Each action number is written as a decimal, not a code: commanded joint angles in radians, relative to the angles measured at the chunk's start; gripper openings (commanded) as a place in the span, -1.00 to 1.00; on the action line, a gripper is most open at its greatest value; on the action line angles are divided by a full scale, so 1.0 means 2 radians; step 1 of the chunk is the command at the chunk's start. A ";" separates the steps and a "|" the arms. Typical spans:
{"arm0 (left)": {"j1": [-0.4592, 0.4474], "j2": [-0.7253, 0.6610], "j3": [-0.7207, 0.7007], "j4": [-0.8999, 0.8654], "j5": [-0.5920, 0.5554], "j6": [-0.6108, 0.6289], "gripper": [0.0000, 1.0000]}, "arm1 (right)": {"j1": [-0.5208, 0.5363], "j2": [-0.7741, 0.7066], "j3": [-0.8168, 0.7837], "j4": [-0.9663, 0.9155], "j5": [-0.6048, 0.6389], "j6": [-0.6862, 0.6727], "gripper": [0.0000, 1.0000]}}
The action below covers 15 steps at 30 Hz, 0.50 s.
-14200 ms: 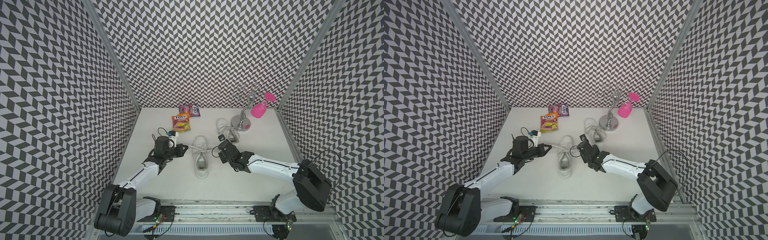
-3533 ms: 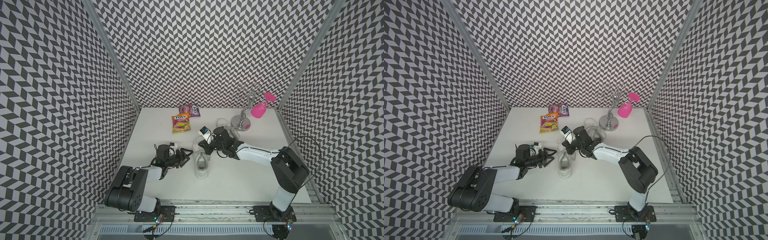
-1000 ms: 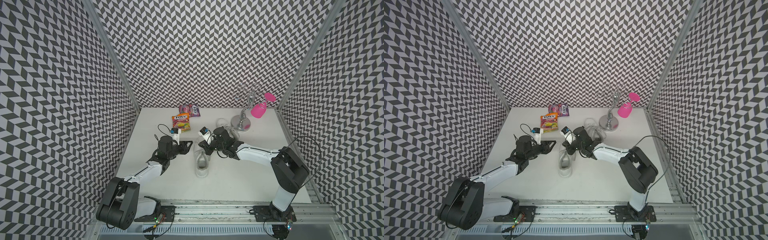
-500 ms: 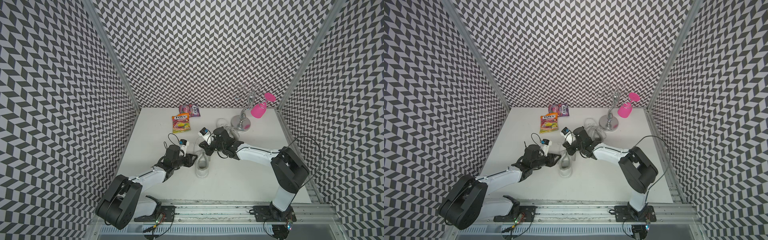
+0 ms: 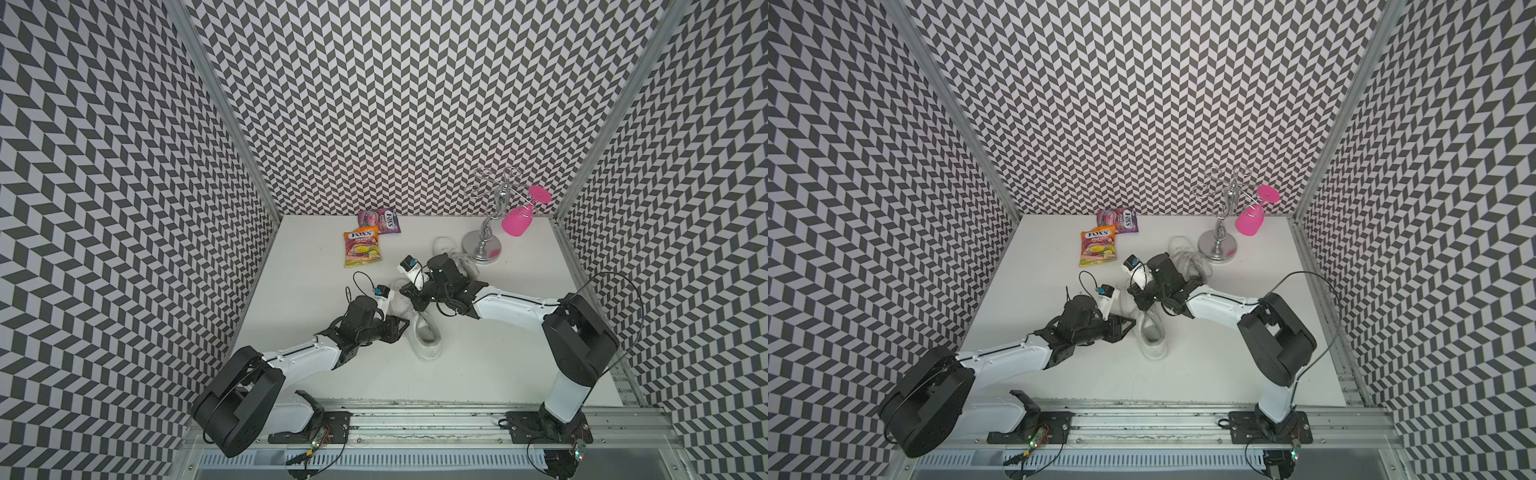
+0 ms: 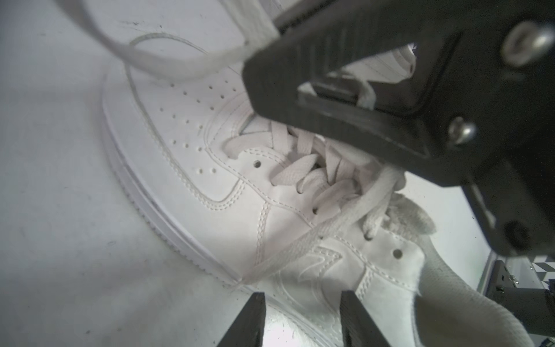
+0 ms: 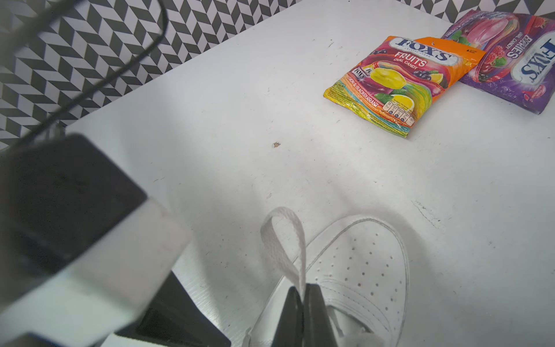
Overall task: Tie the shoes
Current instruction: Adjust the shoe at the center of the board, then adjust the shoelace on the shoe.
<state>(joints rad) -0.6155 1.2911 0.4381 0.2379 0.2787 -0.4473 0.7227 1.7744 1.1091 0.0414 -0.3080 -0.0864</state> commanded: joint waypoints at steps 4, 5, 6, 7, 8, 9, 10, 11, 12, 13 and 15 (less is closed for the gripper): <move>-0.003 -0.024 0.027 -0.026 -0.031 0.064 -0.07 | -0.006 -0.027 -0.013 0.012 -0.012 -0.006 -1.00; -0.003 -0.022 0.033 -0.026 -0.030 0.073 -0.07 | -0.006 -0.027 -0.013 0.012 -0.012 -0.005 -1.00; -0.003 -0.020 0.038 -0.025 -0.029 0.083 -0.06 | -0.007 -0.027 -0.013 0.012 -0.014 -0.004 -1.00; -0.003 -0.017 0.041 -0.023 -0.026 0.090 -0.06 | -0.006 -0.028 -0.013 0.011 -0.014 -0.005 -1.00; -0.003 -0.014 0.044 -0.020 -0.022 0.097 -0.06 | -0.006 -0.028 -0.013 0.012 -0.014 -0.004 -1.00; -0.003 -0.010 0.049 -0.018 -0.018 0.103 -0.05 | -0.007 -0.029 -0.013 0.011 -0.015 -0.004 -1.00; -0.002 -0.006 0.053 -0.017 -0.015 0.106 -0.05 | -0.007 -0.028 -0.013 0.011 -0.013 -0.004 -1.00; -0.002 0.000 0.055 -0.016 -0.010 0.107 -0.05 | -0.007 -0.030 -0.014 0.011 -0.013 -0.004 -1.00; -0.001 0.005 0.059 -0.014 -0.004 0.107 -0.05 | -0.007 -0.030 -0.014 0.010 -0.013 -0.004 -1.00; 0.000 0.011 0.061 -0.011 0.003 0.105 -0.05 | -0.007 -0.030 -0.014 0.010 -0.013 -0.004 -1.00; 0.001 0.022 0.063 0.000 0.021 0.099 -0.05 | -0.007 -0.031 -0.014 0.011 -0.013 -0.003 -1.00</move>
<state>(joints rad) -0.6147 1.3075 0.5411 0.2104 0.2665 -0.2726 0.7109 1.7535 1.0935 0.0357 -0.3237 -0.0887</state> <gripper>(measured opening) 0.472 0.046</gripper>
